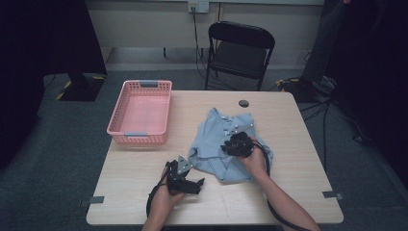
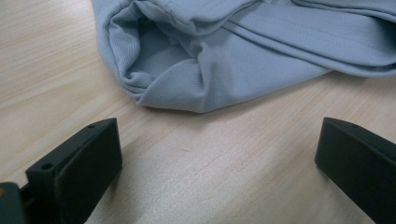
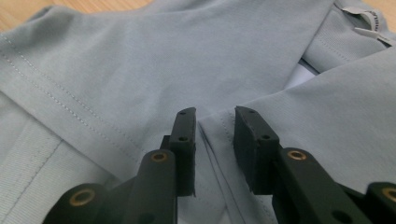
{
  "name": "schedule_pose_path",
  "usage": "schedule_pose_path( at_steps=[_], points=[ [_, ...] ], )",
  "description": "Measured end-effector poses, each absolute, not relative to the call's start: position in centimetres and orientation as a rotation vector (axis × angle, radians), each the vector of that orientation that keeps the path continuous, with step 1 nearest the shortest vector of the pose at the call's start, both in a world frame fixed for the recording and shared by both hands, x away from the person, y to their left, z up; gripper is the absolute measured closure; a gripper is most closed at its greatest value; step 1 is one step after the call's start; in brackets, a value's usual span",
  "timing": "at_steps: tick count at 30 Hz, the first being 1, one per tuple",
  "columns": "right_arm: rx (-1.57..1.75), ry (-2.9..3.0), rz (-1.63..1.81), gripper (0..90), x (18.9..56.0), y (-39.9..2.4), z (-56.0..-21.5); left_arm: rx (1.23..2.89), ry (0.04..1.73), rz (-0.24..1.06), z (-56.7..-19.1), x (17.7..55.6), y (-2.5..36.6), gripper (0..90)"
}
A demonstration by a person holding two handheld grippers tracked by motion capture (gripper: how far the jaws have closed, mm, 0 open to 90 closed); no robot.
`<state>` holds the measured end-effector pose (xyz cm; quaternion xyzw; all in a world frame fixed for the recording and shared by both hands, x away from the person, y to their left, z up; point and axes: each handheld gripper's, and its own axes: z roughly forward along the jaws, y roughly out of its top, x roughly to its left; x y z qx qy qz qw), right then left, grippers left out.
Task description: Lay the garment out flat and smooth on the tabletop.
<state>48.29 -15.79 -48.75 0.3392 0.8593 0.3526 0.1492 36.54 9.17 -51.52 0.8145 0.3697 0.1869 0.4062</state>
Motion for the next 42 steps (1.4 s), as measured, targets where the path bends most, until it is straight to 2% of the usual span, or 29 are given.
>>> schedule_pose_path(
  at_steps=[1, 2, 3, 6, 11, 23, 33, 42],
  points=[
    [0.968, 2.466, 1.002, 69.2, 48.2, -15.7, -48.7, 2.055, 0.932, 0.471, -51.5, 36.5, 9.2, 0.0],
    [0.962, 2.460, 0.982, 78.8, 48.1, -15.6, -48.7, 2.055, 0.931, 0.471, -51.5, 36.5, 9.2, 0.0],
    [0.962, 2.460, 0.982, 78.8, 48.1, -15.6, -48.7, 2.056, 0.930, 0.471, -51.5, 36.5, 9.2, 0.0],
    [0.968, 2.450, 0.969, 86.6, 48.1, -15.7, -48.5, 2.057, 0.927, 0.469, -51.5, 36.6, 9.2, 0.0],
    [1.010, 2.443, 1.031, 87.4, 48.4, -16.3, -48.2, 2.059, 0.920, 0.465, -51.5, 36.6, 9.3, 0.0],
    [1.082, 2.400, 1.177, 88.2, 48.2, -19.0, -45.1, 2.060, 0.916, 0.463, -51.5, 36.6, 9.3, 0.0],
    [1.150, 2.307, 1.269, 88.5, 48.2, -24.3, -42.6, 2.059, 0.916, 0.465, -51.5, 36.6, 9.4, 0.0],
    [1.198, 2.266, 1.281, 88.6, 48.9, -27.7, -41.9, 2.060, 0.916, 0.464, -51.5, 36.6, 9.4, 0.0]
  ],
)
